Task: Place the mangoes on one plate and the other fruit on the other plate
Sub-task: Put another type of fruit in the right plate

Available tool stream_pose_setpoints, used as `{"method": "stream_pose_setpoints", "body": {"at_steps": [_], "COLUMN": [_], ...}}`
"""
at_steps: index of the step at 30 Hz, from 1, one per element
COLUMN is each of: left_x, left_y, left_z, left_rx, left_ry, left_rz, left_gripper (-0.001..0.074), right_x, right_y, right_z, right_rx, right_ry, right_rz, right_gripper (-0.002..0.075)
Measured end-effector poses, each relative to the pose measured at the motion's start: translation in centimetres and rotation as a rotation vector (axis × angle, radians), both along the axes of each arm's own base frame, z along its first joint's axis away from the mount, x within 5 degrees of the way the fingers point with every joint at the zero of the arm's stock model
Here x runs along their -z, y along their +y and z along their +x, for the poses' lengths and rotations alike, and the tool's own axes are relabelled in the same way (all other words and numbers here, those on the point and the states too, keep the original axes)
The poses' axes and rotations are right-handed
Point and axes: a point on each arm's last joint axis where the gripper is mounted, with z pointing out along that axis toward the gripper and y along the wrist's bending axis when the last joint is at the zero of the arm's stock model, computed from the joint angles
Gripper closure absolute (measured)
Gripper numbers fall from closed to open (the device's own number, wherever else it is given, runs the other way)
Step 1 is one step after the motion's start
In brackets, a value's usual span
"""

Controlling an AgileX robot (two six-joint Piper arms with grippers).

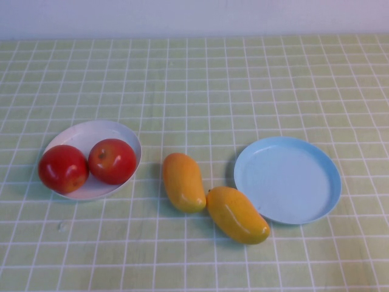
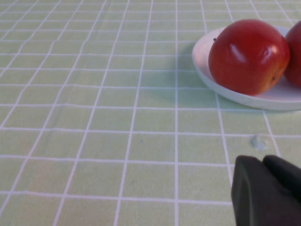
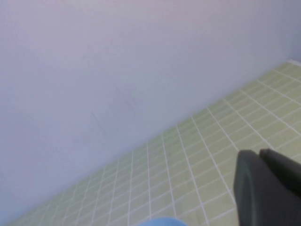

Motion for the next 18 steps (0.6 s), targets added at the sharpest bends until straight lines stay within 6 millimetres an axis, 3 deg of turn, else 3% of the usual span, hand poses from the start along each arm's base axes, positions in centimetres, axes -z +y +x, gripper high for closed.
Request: {"method": "stream_pose_setpoints", "body": {"at_steps": [7, 13, 18], "left_x": [0.0, 0.0, 0.0], "left_y": [0.0, 0.0, 0.0], "left_z": [0.0, 0.0, 0.0], "left_rx": [0.0, 0.0, 0.0], "left_ry": [0.0, 0.0, 0.0], "left_rz": [0.001, 0.001, 0.001], "left_gripper": [0.0733, 0.0733, 0.0733], "right_x": [-0.5, -5.7, -8.2], "right_y": [0.7, 2.3, 2.7], "right_z": [-0.1, 1.0, 3.9], "right_rx": [-0.081, -0.272, -0.389], "right_ry": [0.092, 0.407, 0.755], "right_rz": [0.025, -0.086, -0.233], "right_gripper": [0.0743, 0.0742, 0.0742]}}
